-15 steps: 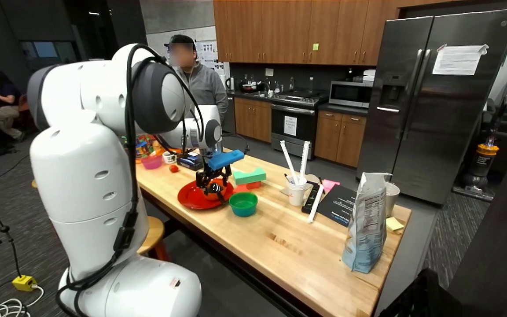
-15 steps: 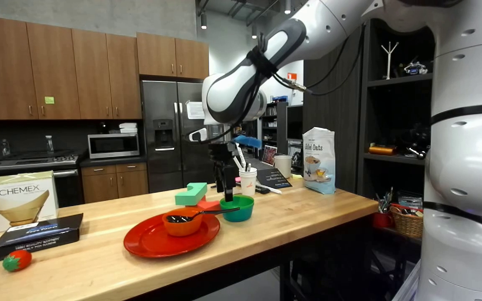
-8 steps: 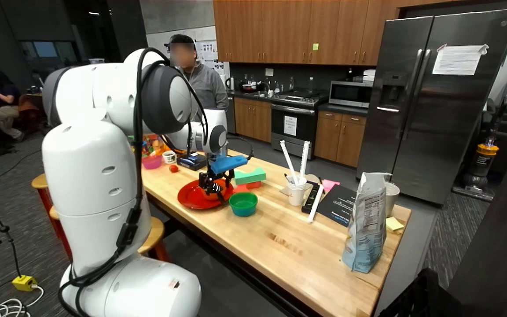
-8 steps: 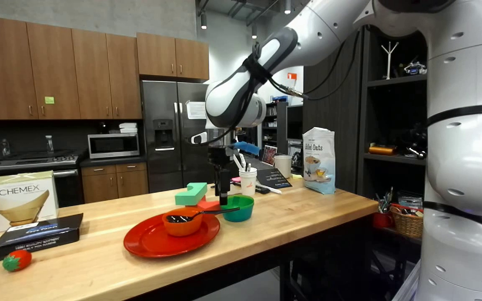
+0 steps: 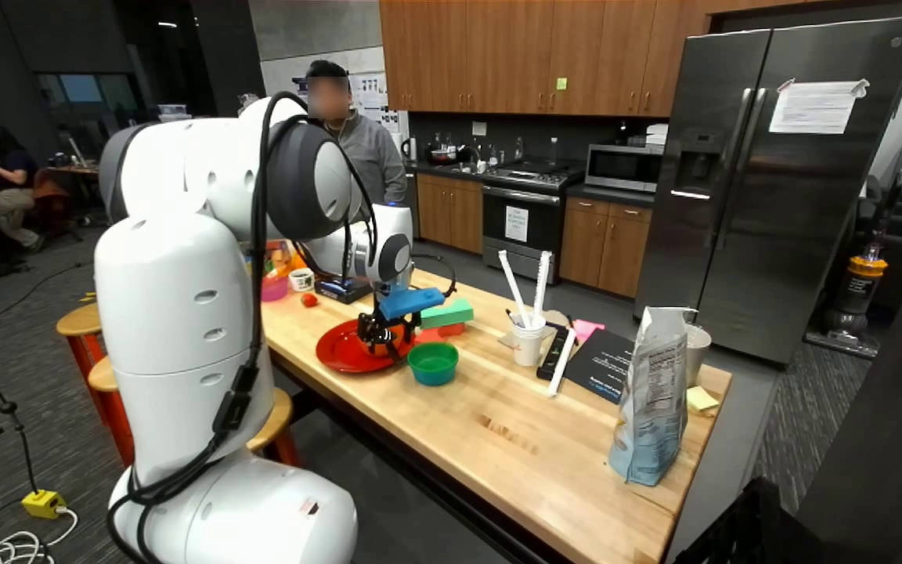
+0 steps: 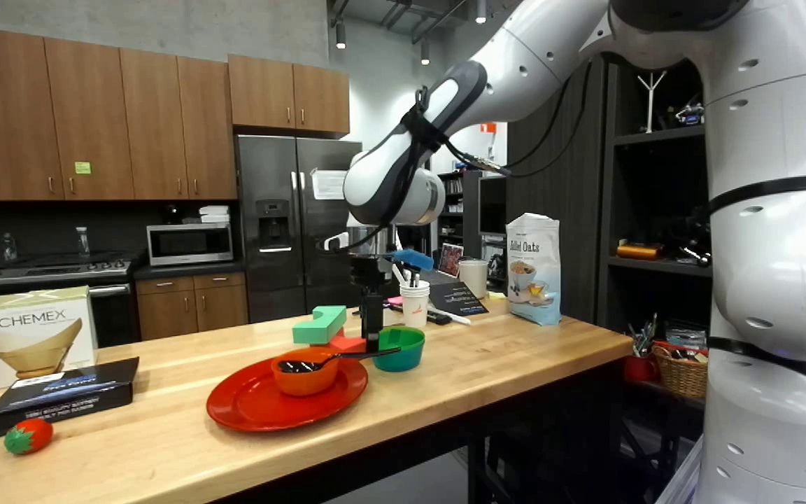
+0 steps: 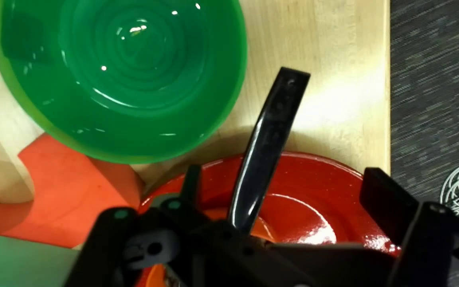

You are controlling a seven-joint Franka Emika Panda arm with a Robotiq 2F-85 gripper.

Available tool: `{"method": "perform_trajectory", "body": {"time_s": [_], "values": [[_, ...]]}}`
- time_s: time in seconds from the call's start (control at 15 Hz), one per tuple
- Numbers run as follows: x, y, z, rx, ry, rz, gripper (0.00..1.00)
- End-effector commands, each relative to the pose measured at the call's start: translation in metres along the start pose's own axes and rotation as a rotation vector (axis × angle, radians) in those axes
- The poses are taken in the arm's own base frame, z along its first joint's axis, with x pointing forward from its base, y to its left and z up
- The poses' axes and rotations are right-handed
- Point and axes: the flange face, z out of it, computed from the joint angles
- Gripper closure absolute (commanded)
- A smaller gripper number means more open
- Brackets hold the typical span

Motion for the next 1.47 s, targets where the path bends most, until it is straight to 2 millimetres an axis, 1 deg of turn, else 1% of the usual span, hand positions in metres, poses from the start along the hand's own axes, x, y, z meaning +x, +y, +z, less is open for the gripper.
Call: {"method": "perform_trajectory", "body": {"time_s": [0.0,0.73,1.0,1.27,1.4], "values": [[0.001,0.005,0.003,0.018,0.003,0.017,0.00],[0.000,0.008,0.018,0.068,0.015,0.018,0.00],[0.001,0.009,0.029,0.105,0.023,0.028,0.00],[-0.004,0.013,0.036,0.128,0.005,0.040,0.00],[-0.006,0.015,0.036,0.136,0.000,0.042,0.00]]}}
